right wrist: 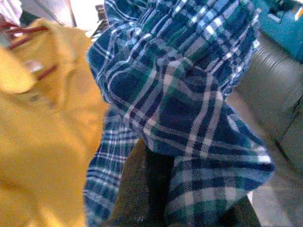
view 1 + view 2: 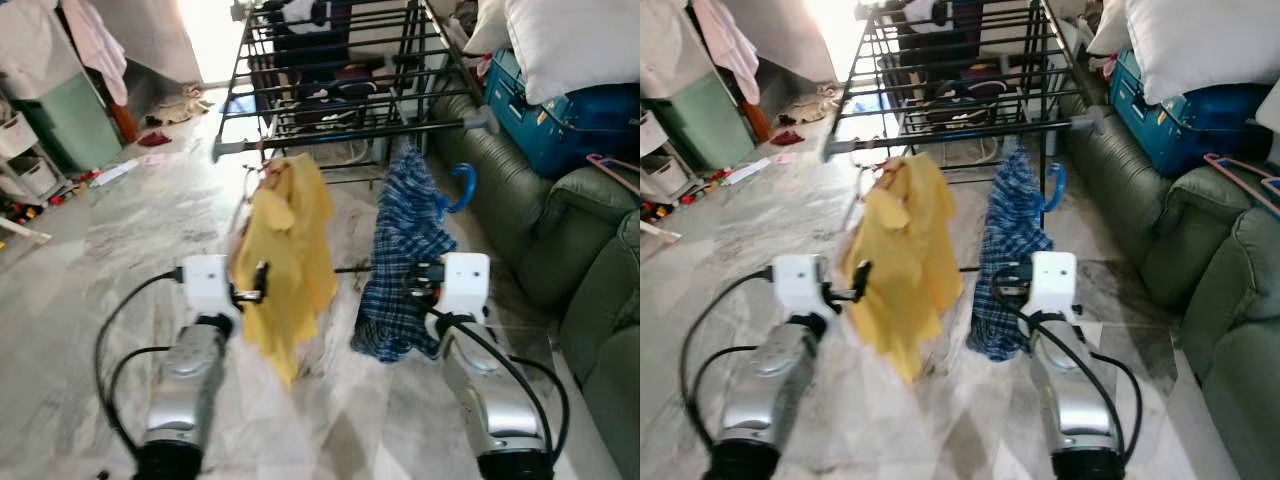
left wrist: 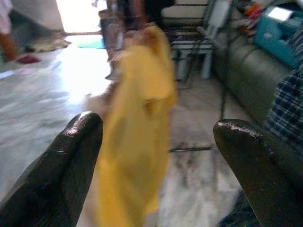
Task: Hang hanger
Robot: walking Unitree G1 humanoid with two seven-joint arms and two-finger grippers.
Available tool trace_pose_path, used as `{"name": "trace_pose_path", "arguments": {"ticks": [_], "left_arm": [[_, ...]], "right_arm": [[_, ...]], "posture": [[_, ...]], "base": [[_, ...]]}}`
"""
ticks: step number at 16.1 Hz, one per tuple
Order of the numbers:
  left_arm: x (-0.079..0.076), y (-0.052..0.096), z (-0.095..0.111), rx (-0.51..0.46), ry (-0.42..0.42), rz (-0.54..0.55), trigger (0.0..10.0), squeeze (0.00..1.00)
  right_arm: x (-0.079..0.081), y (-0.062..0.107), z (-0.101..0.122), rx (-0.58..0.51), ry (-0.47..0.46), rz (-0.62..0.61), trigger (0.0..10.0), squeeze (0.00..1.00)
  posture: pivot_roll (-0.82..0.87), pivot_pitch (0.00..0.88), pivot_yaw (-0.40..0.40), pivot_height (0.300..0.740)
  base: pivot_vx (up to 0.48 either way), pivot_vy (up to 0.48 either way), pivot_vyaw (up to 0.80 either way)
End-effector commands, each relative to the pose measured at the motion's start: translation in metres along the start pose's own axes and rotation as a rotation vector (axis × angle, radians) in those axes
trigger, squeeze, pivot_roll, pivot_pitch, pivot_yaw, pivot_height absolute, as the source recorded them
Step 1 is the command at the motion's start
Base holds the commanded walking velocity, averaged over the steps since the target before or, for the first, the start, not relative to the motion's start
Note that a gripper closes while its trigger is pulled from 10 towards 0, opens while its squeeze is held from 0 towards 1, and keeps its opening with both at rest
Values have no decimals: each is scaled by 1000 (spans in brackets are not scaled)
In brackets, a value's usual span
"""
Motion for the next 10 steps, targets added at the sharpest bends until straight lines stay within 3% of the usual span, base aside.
{"name": "trace_pose_path", "arguments": {"ticks": [1, 7, 10], "left_arm": [[4, 3, -3, 18, -13, 8, 10000, 0], [3, 7, -4, 9, -3, 13, 10000, 0], [-1, 10, -5, 11, 13, -30, 10000, 0]], "right_arm": [[-2, -1, 13, -49, -7, -18, 10000, 0], [-5, -1, 15, -57, -21, -38, 10000, 0], [-6, 0, 6, 0, -3, -56, 10000, 0]], "posture": [[-145, 32, 89, 740], [-142, 36, 79, 740], [-143, 43, 75, 740]], "base": [[0, 0, 0], [0, 0, 0], [0, 0, 0]]}}
Point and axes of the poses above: a point about 5 cm out from each wrist's last joint towards the gripper, its own y axis pointing back from the gripper into the wrist, its own z axis along the axis of the wrist's last joint, x = y × z, the point moved 2 cm from there along -y, pointing out of the wrist towards the gripper, and after that the axes turned 14 degrees about y, right-handed, at the moved point
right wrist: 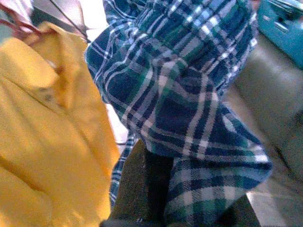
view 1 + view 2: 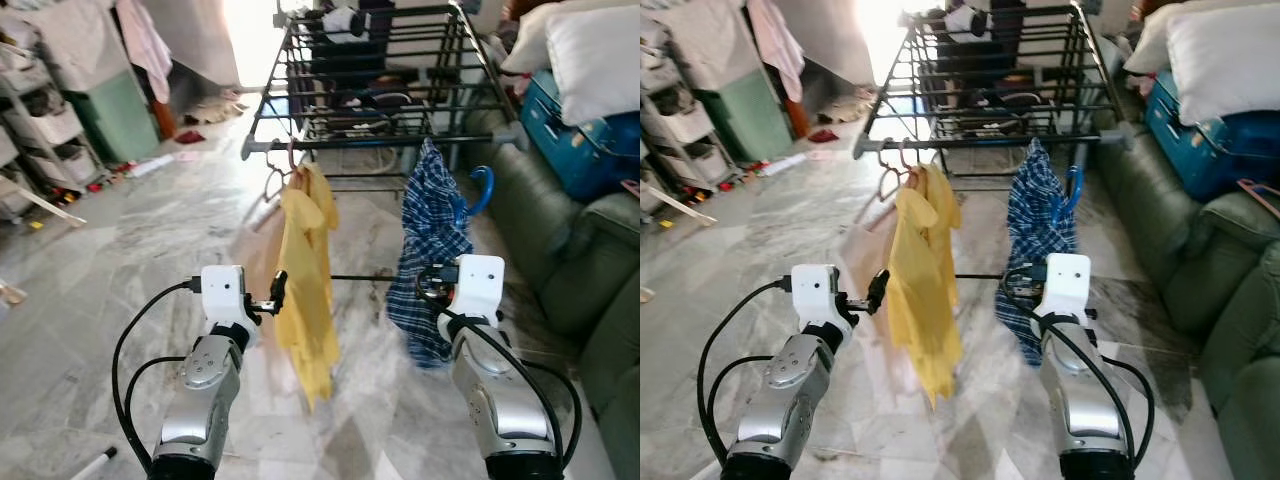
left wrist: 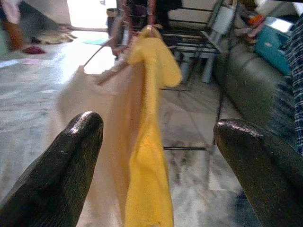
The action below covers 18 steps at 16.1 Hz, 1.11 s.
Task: Hang hanger
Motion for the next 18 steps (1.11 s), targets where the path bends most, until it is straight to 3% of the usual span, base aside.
{"name": "trace_pose_path", "arguments": {"ticks": [1, 7, 18], "left_arm": [[-1, 1, 4, -7, 2, -17, 10000, 0], [-6, 2, 2, 6, 13, -51, 10000, 0], [-11, 3, -1, 27, 30, -88, 10000, 0]], "right_arm": [[-4, 0, 3, 9, 8, -28, 10000, 0], [-10, 2, -5, 53, 6, -49, 10000, 0], [-5, 1, -6, 61, 8, -21, 10000, 0]], "posture": [[-142, 44, 74, 740], [-146, 53, 75, 740], [-145, 52, 75, 740]], "base": [[0, 0, 0], [0, 0, -466], [328, 0, 0]]}}
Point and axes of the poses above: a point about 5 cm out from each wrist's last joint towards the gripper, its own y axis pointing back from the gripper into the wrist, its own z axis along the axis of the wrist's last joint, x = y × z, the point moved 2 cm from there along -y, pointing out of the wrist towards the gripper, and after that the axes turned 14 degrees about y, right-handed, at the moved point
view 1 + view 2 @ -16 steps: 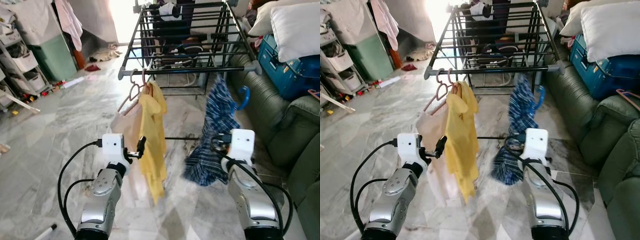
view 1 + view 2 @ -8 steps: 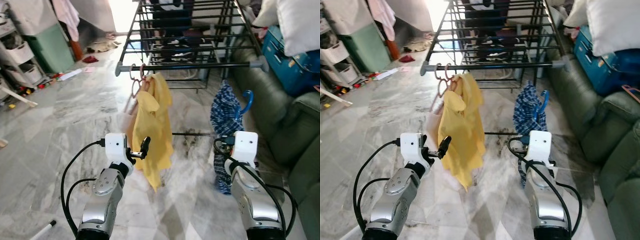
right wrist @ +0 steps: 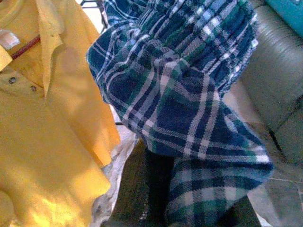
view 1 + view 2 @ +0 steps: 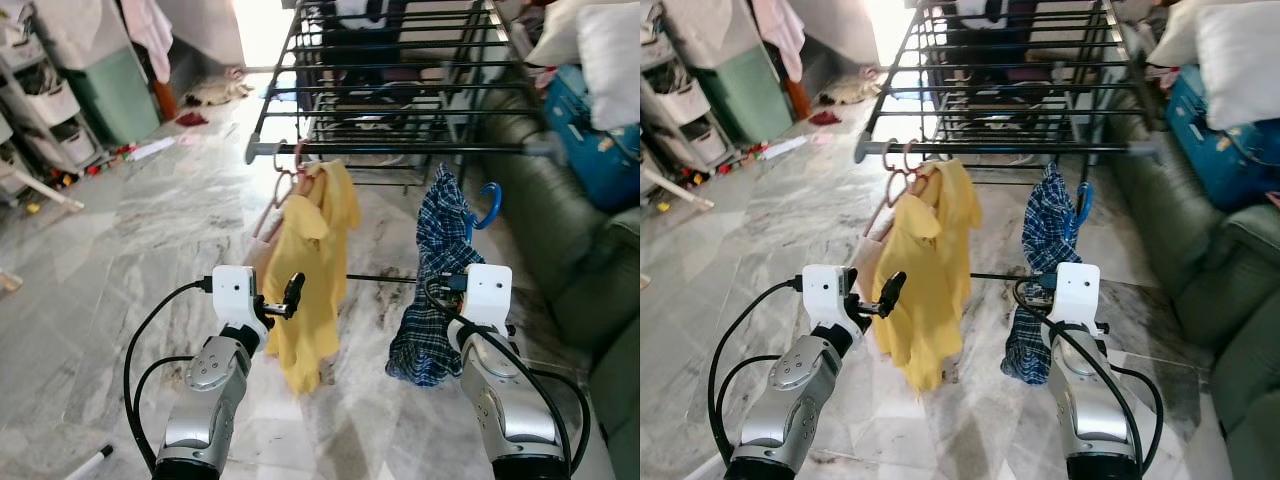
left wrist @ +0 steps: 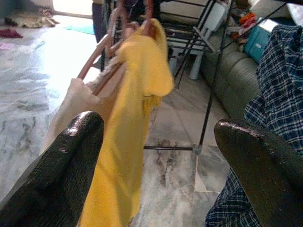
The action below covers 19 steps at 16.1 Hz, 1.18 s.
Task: Hang hanger
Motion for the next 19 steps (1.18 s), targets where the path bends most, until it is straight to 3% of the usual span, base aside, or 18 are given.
{"name": "trace_pose_path", "arguments": {"ticks": [1, 7, 11, 14, 19], "left_arm": [[2, 1, 1, 3, -5, 1, 10000, 0], [0, 2, -5, 30, -8, -12, 10000, 0], [0, 2, -6, 36, -8, -16, 10000, 0], [-3, 3, -9, 51, 1, -30, 10000, 0], [-5, 6, -17, 100, 17, -59, 10000, 0]], "right_arm": [[3, 0, 9, -28, 3, 6, 10000, 0], [3, -2, 8, -22, 4, 3, 10000, 0], [5, -2, 9, -22, 3, 9, 10000, 0], [5, -2, 9, -22, 2, 9, 10000, 0], [6, -2, 7, -15, -6, 12, 10000, 0]], "posture": [[-146, 51, 74, 740], [-144, 45, 73, 740], [-142, 41, 71, 740], [-144, 43, 70, 740], [-143, 50, 69, 740]], "base": [[352, 0, 0], [352, 0, 0], [374, 0, -675], [397, 0, 0], [0, 0, 0]]}}
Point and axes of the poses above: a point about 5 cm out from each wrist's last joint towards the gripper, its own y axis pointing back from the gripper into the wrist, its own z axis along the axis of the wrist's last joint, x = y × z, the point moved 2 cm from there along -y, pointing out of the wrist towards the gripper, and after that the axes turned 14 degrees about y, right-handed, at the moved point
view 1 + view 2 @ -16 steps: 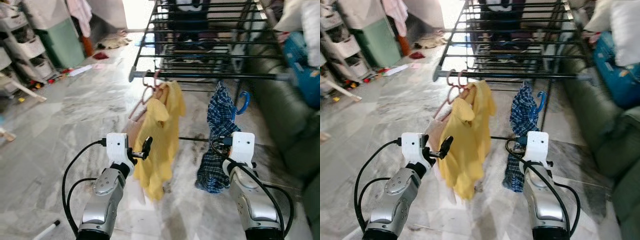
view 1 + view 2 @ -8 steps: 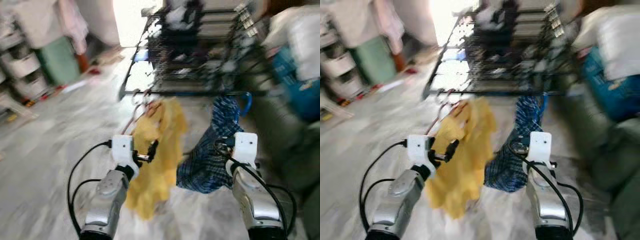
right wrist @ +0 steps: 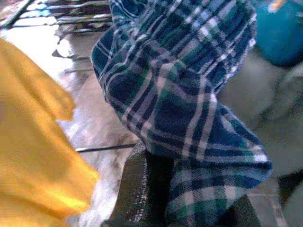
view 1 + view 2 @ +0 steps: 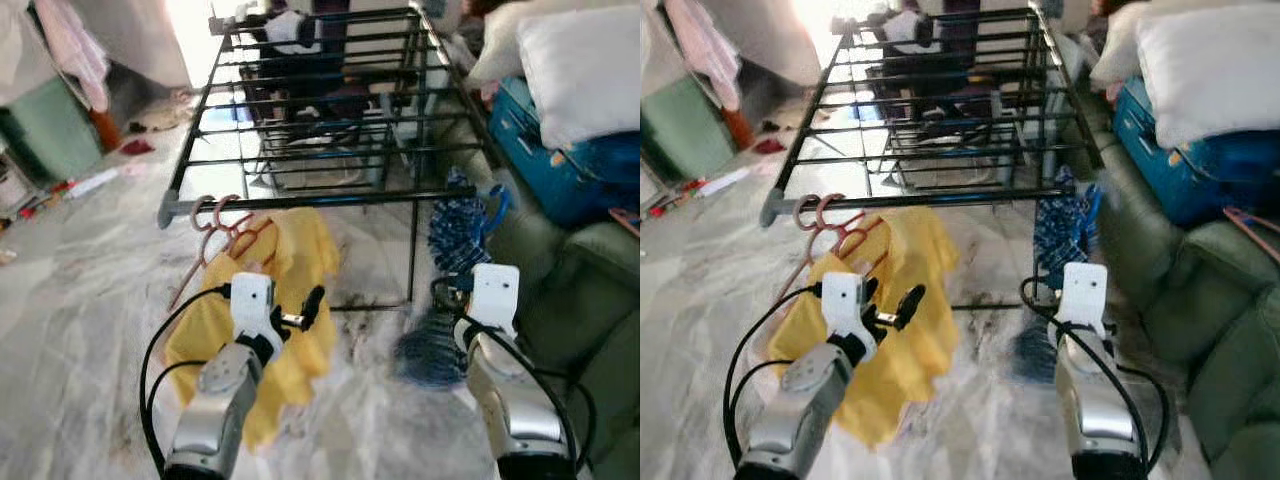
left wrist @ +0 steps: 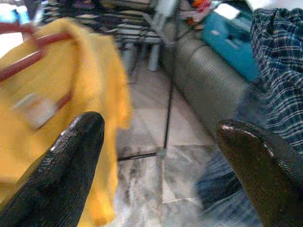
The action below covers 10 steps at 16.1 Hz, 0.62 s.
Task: Hang hanger
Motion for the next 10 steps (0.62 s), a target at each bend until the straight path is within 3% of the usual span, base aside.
{"name": "trace_pose_path", "arguments": {"ticks": [1, 5, 9, 10], "left_arm": [[6, 6, -3, 24, -7, 0, 10000, 0], [-16, 19, -13, 138, -11, -249, 10000, 0], [-30, 33, -3, 224, 9, -476, 10000, 0], [-30, 32, 4, 201, -9, -482, 10000, 0]], "right_arm": [[12, 1, 10, -36, 1, 42, 10000, 0], [11, -2, 5, -12, 18, 54, 10000, 0], [14, 0, 0, 5, 28, 67, 10000, 0], [15, 0, -1, 9, 31, 70, 10000, 0]], "posture": [[-143, 51, 69, 740], [-143, 55, 68, 740], [-143, 55, 67, 740], [-143, 55, 67, 740]], "base": [[0, 0, 0], [0, 0, 0], [0, 0, 0], [0, 0, 0]]}}
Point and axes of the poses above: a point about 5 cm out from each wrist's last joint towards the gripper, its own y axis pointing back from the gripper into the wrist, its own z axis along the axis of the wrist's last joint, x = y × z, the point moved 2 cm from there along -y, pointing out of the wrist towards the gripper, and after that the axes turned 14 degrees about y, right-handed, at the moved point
